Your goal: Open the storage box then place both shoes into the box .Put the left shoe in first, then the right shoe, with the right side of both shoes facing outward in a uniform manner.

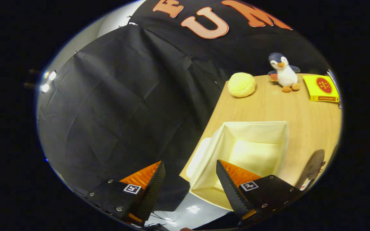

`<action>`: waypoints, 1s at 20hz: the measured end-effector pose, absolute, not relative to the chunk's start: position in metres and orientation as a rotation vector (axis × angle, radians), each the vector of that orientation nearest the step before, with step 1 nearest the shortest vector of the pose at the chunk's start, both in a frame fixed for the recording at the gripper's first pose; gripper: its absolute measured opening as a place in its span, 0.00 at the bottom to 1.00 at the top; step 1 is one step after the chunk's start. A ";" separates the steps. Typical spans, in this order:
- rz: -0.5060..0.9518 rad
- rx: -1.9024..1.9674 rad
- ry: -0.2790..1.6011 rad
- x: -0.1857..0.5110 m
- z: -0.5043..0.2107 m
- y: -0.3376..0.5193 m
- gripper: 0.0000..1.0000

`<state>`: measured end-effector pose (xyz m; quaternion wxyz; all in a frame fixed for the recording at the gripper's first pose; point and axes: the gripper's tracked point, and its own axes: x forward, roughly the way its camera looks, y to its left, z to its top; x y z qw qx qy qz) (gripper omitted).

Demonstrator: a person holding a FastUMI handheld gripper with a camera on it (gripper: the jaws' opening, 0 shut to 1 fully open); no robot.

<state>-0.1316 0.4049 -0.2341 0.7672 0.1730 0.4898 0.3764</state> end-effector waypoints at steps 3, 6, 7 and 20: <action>0.696 0.294 1.025 -0.116 -0.265 0.338 0.96; 0.597 0.244 1.027 -0.114 -0.291 0.274 0.97; 0.564 0.222 1.025 -0.113 -0.302 0.257 0.97; 0.329 0.018 1.153 -0.147 -0.438 0.098 0.79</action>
